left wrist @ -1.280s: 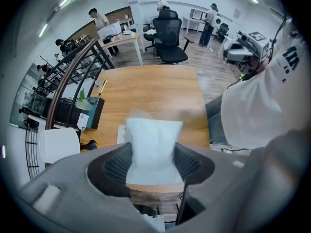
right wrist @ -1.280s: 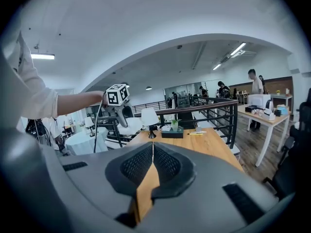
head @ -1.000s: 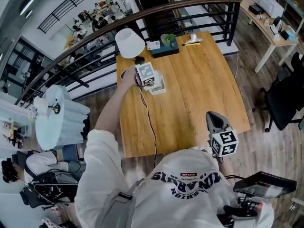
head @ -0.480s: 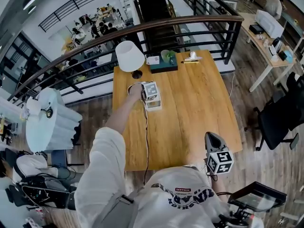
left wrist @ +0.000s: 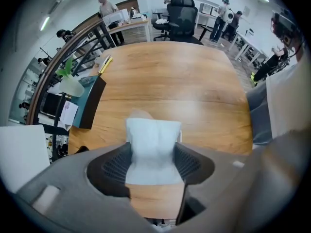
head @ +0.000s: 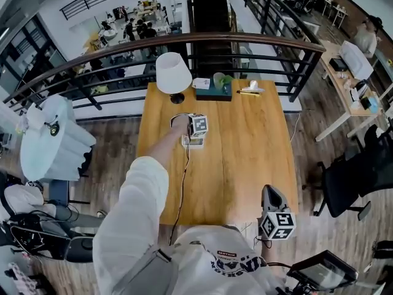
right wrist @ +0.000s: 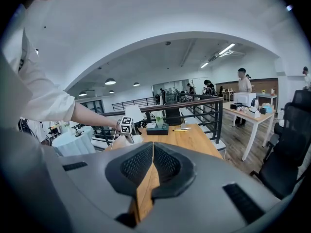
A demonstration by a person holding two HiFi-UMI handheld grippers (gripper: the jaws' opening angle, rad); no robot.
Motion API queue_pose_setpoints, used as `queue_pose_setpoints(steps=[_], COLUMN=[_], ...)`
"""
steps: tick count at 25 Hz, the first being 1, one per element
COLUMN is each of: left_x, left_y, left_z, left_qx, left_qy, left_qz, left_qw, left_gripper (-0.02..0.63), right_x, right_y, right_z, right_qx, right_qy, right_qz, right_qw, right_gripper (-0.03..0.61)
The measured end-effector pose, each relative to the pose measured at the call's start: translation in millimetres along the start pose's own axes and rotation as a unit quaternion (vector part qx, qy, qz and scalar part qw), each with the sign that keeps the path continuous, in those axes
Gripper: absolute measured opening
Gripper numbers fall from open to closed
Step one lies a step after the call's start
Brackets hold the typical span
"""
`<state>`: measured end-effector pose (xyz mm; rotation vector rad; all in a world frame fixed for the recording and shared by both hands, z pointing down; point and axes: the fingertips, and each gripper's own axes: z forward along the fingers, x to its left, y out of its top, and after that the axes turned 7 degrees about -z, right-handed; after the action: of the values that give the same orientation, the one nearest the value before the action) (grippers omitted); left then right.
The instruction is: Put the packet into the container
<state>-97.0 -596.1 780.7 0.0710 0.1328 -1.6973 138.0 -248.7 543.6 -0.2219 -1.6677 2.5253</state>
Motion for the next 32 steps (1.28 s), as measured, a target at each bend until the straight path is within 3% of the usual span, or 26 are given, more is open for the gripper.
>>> queue_pose_setpoints(steps=[9, 20, 27, 32], left_x=[-8.3, -2.0, -0.1, 5.9], left_y=[-13.8, -25.1, -26.1, -29.7], left_z=[51.8, 79.3, 86.0, 81.9], left_qx=[0.05, 0.023, 0.026, 0.045], left_qy=[-0.016, 0.018, 0.006, 0.026], left_qz=[0.007, -0.009, -0.009, 0.001], left_qw=[0.9986, 0.9996, 0.9996, 0.9986], left_gripper=[0.267, 0.268, 0.279, 0.321], right_x=[-10.1, -4.4, 2.4, 3.4], right_y=[-4.5, -11.4, -11.5, -6.0], right_z=[1.3, 6.4, 14.1, 15.9], right_qx=[0.017, 0.037, 0.047, 0.043], right_qy=[-0.003, -0.004, -0.001, -0.003], right_qz=[0.001, -0.012, -0.015, -0.017], right_qw=[1.0, 0.999, 0.999, 0.999], right_gripper=[0.011, 0.011, 0.011, 0.011])
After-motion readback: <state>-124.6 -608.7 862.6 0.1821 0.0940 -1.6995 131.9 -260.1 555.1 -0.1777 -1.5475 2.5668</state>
